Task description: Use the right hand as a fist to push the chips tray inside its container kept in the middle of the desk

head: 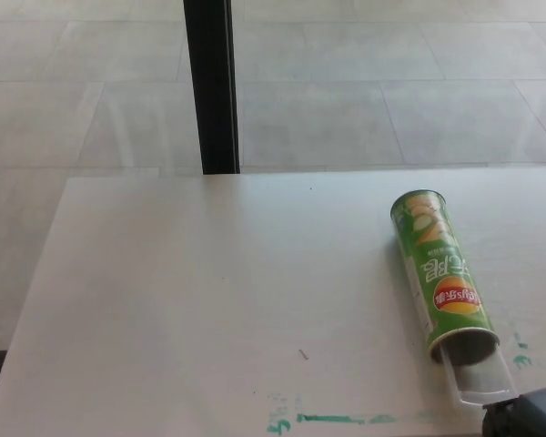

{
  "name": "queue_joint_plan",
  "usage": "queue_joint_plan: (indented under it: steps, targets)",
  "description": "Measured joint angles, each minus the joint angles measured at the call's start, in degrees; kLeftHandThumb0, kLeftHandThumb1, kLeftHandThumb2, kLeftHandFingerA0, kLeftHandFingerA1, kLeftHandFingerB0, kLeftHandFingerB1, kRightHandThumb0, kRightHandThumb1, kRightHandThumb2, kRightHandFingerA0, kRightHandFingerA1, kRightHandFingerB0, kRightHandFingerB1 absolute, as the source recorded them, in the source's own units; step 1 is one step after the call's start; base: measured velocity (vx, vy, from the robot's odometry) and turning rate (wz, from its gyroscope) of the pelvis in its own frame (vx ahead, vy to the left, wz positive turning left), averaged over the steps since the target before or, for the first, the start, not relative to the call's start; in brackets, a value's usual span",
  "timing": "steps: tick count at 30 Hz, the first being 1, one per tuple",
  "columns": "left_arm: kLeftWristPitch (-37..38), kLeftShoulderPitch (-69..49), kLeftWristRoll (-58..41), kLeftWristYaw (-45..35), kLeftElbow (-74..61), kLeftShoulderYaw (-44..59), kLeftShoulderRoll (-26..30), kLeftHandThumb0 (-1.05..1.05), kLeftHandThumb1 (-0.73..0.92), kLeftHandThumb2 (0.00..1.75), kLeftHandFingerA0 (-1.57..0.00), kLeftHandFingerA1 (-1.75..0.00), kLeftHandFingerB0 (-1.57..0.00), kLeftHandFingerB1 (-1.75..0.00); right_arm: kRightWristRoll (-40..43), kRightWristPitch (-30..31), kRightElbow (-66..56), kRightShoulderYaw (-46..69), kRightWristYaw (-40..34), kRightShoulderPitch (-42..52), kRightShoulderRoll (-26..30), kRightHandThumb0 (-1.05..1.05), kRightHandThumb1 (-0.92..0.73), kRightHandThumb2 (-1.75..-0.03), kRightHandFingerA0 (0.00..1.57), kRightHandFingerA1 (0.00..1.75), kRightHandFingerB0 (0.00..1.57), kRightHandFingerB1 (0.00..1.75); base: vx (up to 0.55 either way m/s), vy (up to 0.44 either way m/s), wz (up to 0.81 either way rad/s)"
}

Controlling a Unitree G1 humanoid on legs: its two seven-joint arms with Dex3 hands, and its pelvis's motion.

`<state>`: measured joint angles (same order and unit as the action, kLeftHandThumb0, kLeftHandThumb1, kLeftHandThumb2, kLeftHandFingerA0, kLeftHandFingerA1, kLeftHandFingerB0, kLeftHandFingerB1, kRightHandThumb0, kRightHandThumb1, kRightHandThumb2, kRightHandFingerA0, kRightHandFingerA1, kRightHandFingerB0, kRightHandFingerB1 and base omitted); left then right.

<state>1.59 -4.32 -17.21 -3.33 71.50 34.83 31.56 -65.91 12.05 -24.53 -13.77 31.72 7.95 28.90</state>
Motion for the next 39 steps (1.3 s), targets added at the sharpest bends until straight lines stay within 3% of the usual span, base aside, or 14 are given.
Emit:
queue_joint_plan:
  steps: [1, 3, 6, 11, 16, 19, 20, 21, 28, 30, 31, 33, 35, 39]
  targets:
    - [0.00, -0.09, 0.04, 0.00, 0.00, -0.05, 0.05, -0.70, 0.92, 0.72, -0.50, -0.60, -0.39, -0.49, 0.02, -0.10, 1.05, -0.17, -0.72, -0.84, -0.49, -0.64, -0.80, -0.64, 0.91, 1.11, 0.46, 0.39, 0.00, 0.000, 0.00]
    - [0.02, -0.31, 0.08, -0.04, 0.01, -0.27, 0.10, -0.72, 0.92, 0.73, -0.50, -0.60, -0.41, -0.49, -0.01, -0.30, 2.49, -0.61, -1.94, -2.00, -1.08, -0.64, -0.78, -0.64, 0.90, 1.16, 0.47, 0.40, 0.00, 0.000, 0.00]
    - [0.02, -0.30, 0.16, 0.04, 0.17, -0.48, 0.13, -0.69, 0.92, 0.71, -0.50, -0.60, -0.42, -0.50, -0.05, -0.61, 4.84, -1.45, -3.76, -3.61, -1.90, -0.67, -0.82, -0.64, 0.85, 1.10, 0.43, 0.38, 0.00, 0.000, 0.00]
    - [0.02, -0.06, 0.04, 0.08, 0.37, -0.08, 0.15, -0.70, 0.92, 0.70, -0.52, -0.62, -0.42, -0.50, -0.27, -0.84, 9.55, -3.08, -5.84, -7.97, -2.68, -0.68, -0.80, -0.65, 0.85, 1.31, 0.45, 0.39, 0.00, 0.000, 0.00]
    - [0.02, -0.11, 0.01, 0.05, 0.33, 0.07, 0.15, -0.71, 0.92, 0.72, -0.50, -0.60, -0.41, -0.49, -0.39, -1.26, 14.30, -3.80, -8.85, -11.35, -2.95, -0.63, -0.77, -0.63, 0.93, 1.14, 0.45, 0.41, 0.00, 0.000, 0.00]
    - [0.02, -0.47, 0.17, 0.05, 0.28, -0.34, 0.16, -0.71, 0.92, 0.72, -0.51, -0.60, -0.44, -0.50, -0.09, -1.57, 16.77, -3.82, -10.25, -13.03, -2.96, -0.63, -0.78, -0.63, 0.94, 1.13, 0.44, 0.41, 0.00, 0.000, 0.00]
    - [0.02, -0.61, 0.20, 0.05, 0.27, -0.48, 0.16, -0.70, 0.92, 0.72, -0.50, -0.60, -0.41, -0.50, 0.01, -1.68, 17.39, -3.84, -10.67, -13.37, -2.96, -0.65, -0.61, -0.96, 0.94, 1.07, 0.39, 0.54, 0.00, 0.000, 0.00]
    - [0.02, -0.65, 0.20, 0.05, 0.27, -0.49, 0.16, -0.71, 0.92, 0.72, -0.53, -0.62, -0.45, -0.51, 0.11, -1.81, 17.85, -3.89, -10.91, -13.66, -2.96, -0.66, -0.77, -0.62, 0.90, 1.16, 0.42, 0.39, 0.00, 0.000, 0.00]
    - [0.05, -0.92, -0.01, 0.04, 0.42, 0.09, 0.15, -0.71, 0.92, 0.69, -0.52, -0.59, -0.42, -0.48, 0.90, -3.20, 22.19, -4.48, -13.48, -16.42, -2.91, -0.62, -0.75, -0.63, 0.91, 1.24, 0.46, 0.42, 0.00, 0.000, 0.00]
    - [0.05, -0.94, 0.02, 0.02, 0.45, 0.02, 0.15, -0.71, 0.92, 0.73, -0.53, -0.59, -0.44, -0.50, 1.09, -3.57, 23.14, -4.70, -14.08, -16.91, -2.90, -0.61, -0.75, -0.63, 0.83, 1.20, 0.44, 0.42, 0.00, 0.000, 0.00]
    - [0.05, -1.00, 0.09, 0.01, 0.45, -0.19, 0.15, -0.72, 0.92, 0.71, -0.52, -0.60, -0.46, -0.49, 1.21, -3.77, 23.73, -4.85, -14.27, -17.32, -2.91, -0.61, -0.76, -0.63, 0.80, 1.09, 0.46, 0.41, 0.00, 0.000, 0.00]
    - [0.05, -1.06, 0.11, 0.00, 0.45, -0.35, 0.15, -0.72, 0.92, 0.71, -0.51, -0.59, -0.45, -0.49, 1.25, -3.87, 24.38, -5.07, -14.34, -17.89, -2.90, -0.60, -0.76, -0.63, 0.79, 1.09, 0.45, 0.41, 0.00, 0.000, 0.00]
    - [0.03, -1.09, 0.05, 0.00, 0.45, -0.20, 0.15, -0.71, 0.92, 0.72, -0.51, -0.59, -0.43, -0.48, 1.38, -3.99, 24.55, -5.16, -14.51, -17.92, -2.89, -0.59, -0.74, -0.63, 0.85, 1.19, 0.48, 0.43, 0.00, 0.000, 0.00]
    - [0.03, -1.21, 0.05, -0.04, 0.44, -0.23, 0.15, -0.70, 0.92, 0.71, -0.48, -0.57, -0.39, -0.47, 2.08, -4.43, 24.53, -5.07, -15.56, -17.62, -2.54, -0.57, -0.76, -0.62, 0.91, 1.16, 0.44, 0.40, 0.00, 0.000, 0.00]
